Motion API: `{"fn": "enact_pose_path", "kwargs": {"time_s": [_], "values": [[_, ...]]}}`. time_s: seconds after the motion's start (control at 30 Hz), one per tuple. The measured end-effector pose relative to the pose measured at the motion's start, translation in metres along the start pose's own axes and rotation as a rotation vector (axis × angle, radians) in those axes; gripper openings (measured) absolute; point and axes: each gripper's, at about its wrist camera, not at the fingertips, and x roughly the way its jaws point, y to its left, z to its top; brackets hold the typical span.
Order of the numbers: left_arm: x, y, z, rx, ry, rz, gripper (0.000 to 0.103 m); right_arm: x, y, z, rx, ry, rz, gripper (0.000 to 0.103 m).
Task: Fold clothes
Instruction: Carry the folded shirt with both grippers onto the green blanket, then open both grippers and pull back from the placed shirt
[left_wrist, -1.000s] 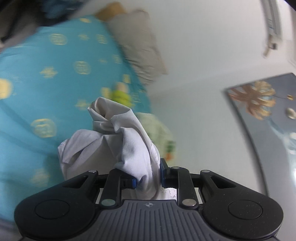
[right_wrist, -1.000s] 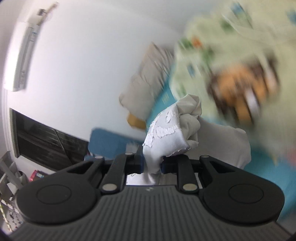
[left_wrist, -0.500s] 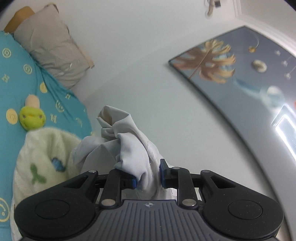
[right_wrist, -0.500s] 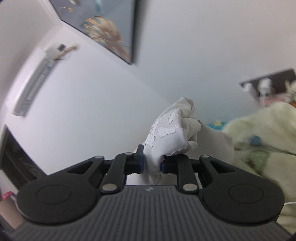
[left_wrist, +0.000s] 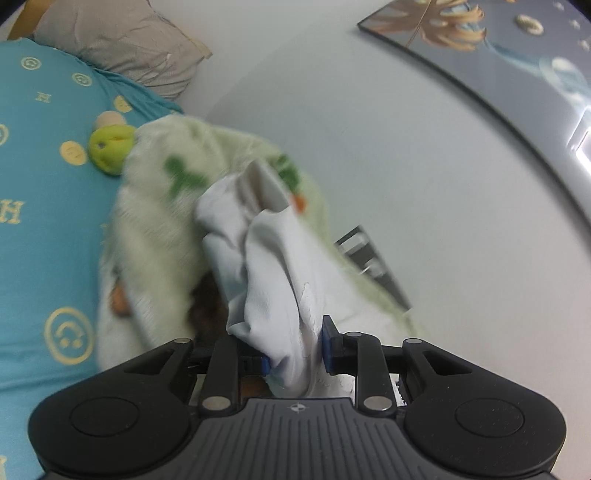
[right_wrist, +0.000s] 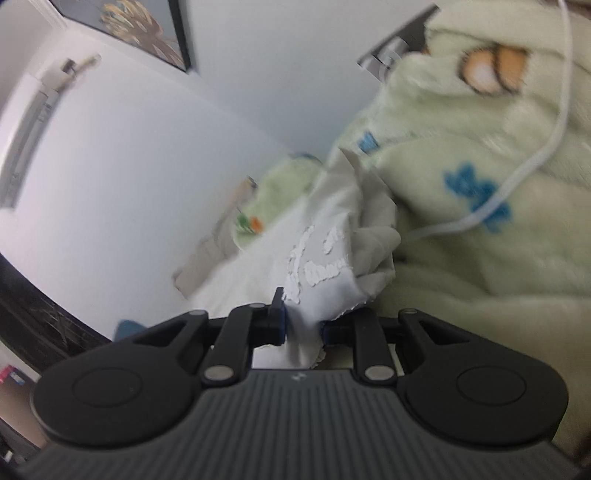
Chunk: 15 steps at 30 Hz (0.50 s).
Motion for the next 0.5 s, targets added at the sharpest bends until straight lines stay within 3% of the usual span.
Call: {"fn": "enact_pose_path", "kwargs": {"time_s": [0.1,0.17,0.23,0.3,0.33,0.43,0.5], "values": [[-0.003,0.005,-0.011,0.004,0.003,0.045,0.037,0.003,-0.007,-0.008,0.024,0.032,-0.039,0.021],[-0.007,0.003,-0.011,0.019,0.004,0.078,0.048,0.005,-0.006,-0.007,0.053,0.058,-0.070,0.023],[-0.013,-0.005,-0.007,0.047,0.018,0.112,0.073,0.006,-0.001,-0.002,0.095,0.097,-0.111,0.028],[-0.021,-0.020,-0.001,0.084,0.015,0.130,0.085,0.001,0.006,0.003,0.125,0.140,-0.149,0.034],[-0.028,-0.027,0.000,0.103,0.009,0.138,0.090,-0.005,0.011,0.004,0.128,0.152,-0.162,0.042],[-0.053,-0.050,0.000,0.167,-0.022,0.158,0.103,-0.027,0.028,0.006,0.086,0.145,-0.192,0.079],[-0.074,-0.067,-0.003,0.219,-0.052,0.169,0.103,-0.045,0.042,0.008,0.035,0.114,-0.220,0.087]]}}
